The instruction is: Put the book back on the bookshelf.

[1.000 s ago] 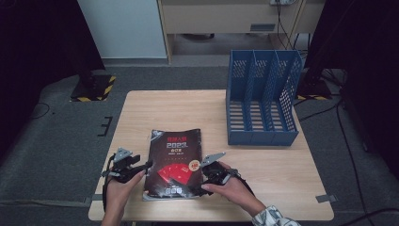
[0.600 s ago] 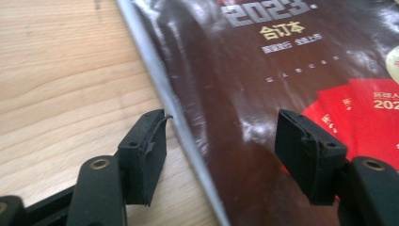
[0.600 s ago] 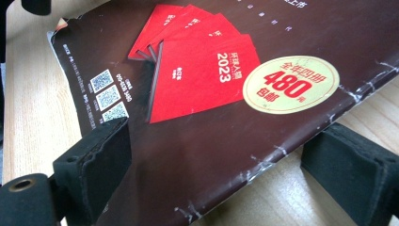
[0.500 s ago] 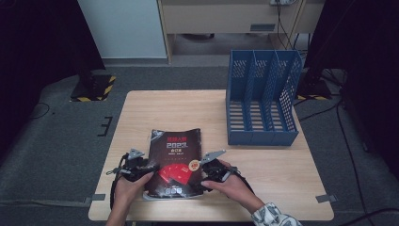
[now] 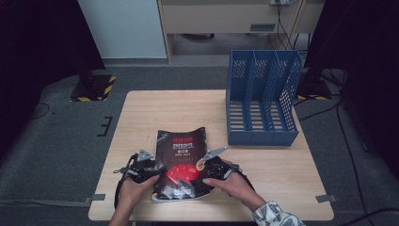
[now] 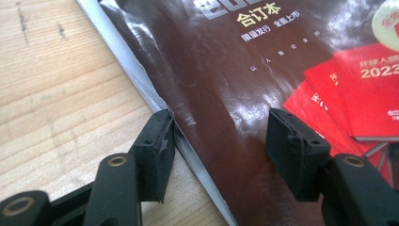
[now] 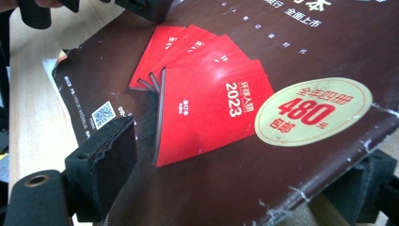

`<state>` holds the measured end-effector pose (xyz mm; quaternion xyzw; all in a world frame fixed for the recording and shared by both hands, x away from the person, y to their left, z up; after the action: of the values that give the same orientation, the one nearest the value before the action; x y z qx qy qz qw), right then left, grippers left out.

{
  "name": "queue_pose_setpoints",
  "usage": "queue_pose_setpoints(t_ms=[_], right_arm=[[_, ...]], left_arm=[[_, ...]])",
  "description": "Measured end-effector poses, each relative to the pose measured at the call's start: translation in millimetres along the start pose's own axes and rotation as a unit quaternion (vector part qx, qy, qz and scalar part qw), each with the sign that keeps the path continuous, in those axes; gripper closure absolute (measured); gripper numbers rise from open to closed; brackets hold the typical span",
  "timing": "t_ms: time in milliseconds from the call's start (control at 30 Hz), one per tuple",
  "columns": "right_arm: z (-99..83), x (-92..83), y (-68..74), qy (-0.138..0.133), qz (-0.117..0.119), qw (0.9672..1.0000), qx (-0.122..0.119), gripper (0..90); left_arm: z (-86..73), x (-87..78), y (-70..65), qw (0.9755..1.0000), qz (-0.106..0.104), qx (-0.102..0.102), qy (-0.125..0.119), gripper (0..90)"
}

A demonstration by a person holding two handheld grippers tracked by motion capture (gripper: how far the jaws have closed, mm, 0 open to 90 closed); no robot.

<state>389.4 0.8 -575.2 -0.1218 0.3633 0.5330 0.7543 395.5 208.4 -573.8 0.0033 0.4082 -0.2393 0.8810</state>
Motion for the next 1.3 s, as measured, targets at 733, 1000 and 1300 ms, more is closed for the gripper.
queue_pose_setpoints(t_ms=[733, 1000, 1300], right_arm=[[13.7, 4.5, -23.0, 0.015, -0.029, 0.9993, 0.019, 34.8], [15.9, 6.7, -29.7, 0.007, -0.063, 0.9977, 0.023, 61.2], [21.2, 1.7, -32.0, -0.013, -0.065, 0.9974, 0.029, 79.3]], left_arm=[[1.1, 3.2, -12.8, 0.9993, -0.036, 0.01, 0.001, 43.6], [2.3, 3.3, -16.0, 0.9989, -0.045, 0.012, -0.004, 43.1], [2.6, 4.0, -14.4, 0.9992, -0.04, 0.002, -0.005, 37.4]])
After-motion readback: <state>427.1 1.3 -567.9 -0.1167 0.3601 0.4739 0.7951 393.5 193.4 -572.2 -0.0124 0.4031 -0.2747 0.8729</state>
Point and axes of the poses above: each handheld gripper's, and its own axes: x roughly forward along the jaws, z roughly out of its top, y roughly to its left, the point moved 7 cm from there along x, roughly forward along the jaws, and after that the axes turned 8 degrees about -x, right-handed, at the moved point
